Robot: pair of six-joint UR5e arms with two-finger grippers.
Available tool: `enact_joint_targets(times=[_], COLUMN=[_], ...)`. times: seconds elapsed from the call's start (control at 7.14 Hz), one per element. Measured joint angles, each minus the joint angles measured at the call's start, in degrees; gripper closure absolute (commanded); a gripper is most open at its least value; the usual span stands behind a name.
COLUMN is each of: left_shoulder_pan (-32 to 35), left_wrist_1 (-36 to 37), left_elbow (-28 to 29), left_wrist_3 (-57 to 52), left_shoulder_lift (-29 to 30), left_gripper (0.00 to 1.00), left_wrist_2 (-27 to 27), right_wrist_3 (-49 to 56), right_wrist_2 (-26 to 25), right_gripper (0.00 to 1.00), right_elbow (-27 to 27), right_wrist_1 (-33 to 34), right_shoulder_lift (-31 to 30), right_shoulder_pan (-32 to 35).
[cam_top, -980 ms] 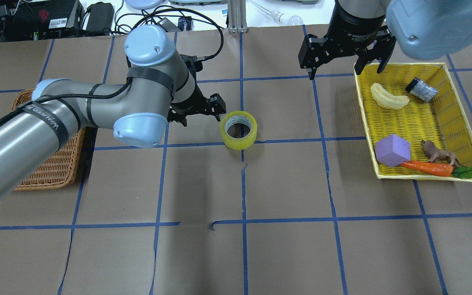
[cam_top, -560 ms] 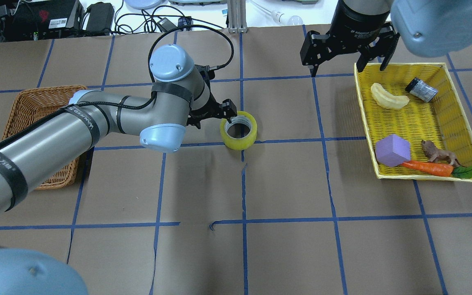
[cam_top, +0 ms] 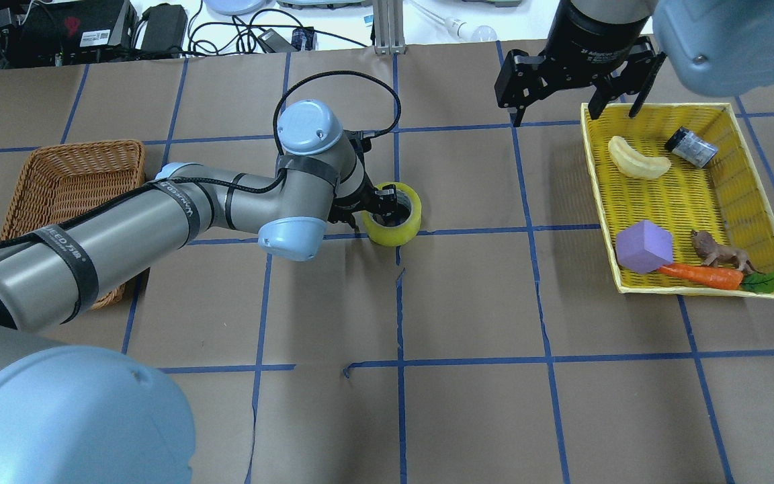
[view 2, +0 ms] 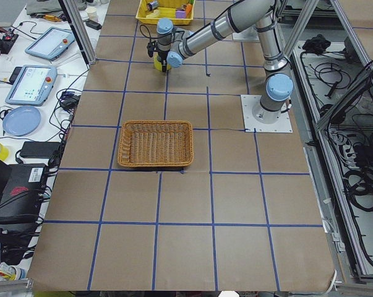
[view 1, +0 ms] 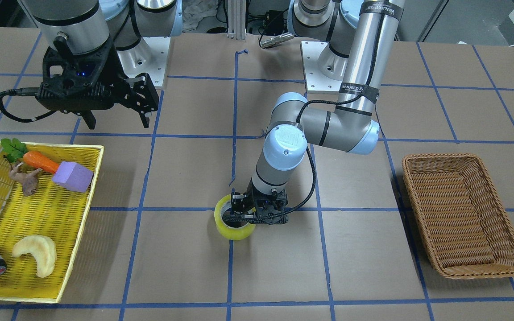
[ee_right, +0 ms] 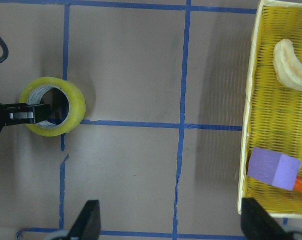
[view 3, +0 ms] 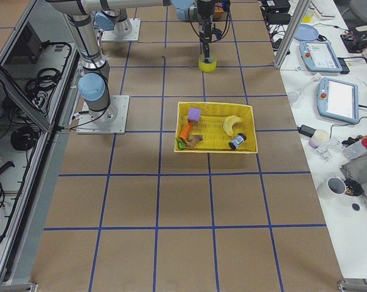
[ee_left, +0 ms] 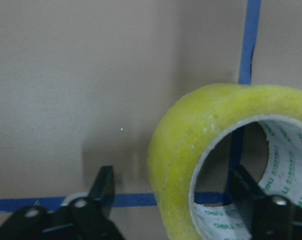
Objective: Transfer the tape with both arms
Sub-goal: 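Grasp the tape roll rim with the left gripper and lift it, then carry the tape roll with the left gripper into the wicker basket and release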
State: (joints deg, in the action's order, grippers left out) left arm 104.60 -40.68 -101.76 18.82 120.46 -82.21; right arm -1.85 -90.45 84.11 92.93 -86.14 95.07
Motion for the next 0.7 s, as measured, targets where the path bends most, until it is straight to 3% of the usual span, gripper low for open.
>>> enact_joint_targets(times=[0.42,0.7], left_shoulder_pan=[-1.0,-4.7], left_wrist_1=[-2.4,-10.1], left_elbow=[0.2,2.8], left_wrist_3=[-7.3,-11.3], left_shoulder_lift=[-2.2,-5.7], left_gripper=[1.0,1.0], left_wrist_2=[-3.6,-7.6], right_wrist_3=[0.0,0.0], right_wrist_2=[0.0,-0.1], right_gripper=[0.0,0.0], right_elbow=[0.0,0.0], right_wrist_1=[0.0,-0.1], right_shoulder_lift=[-0.1,-0.1], right_shoulder_pan=[0.1,0.1])
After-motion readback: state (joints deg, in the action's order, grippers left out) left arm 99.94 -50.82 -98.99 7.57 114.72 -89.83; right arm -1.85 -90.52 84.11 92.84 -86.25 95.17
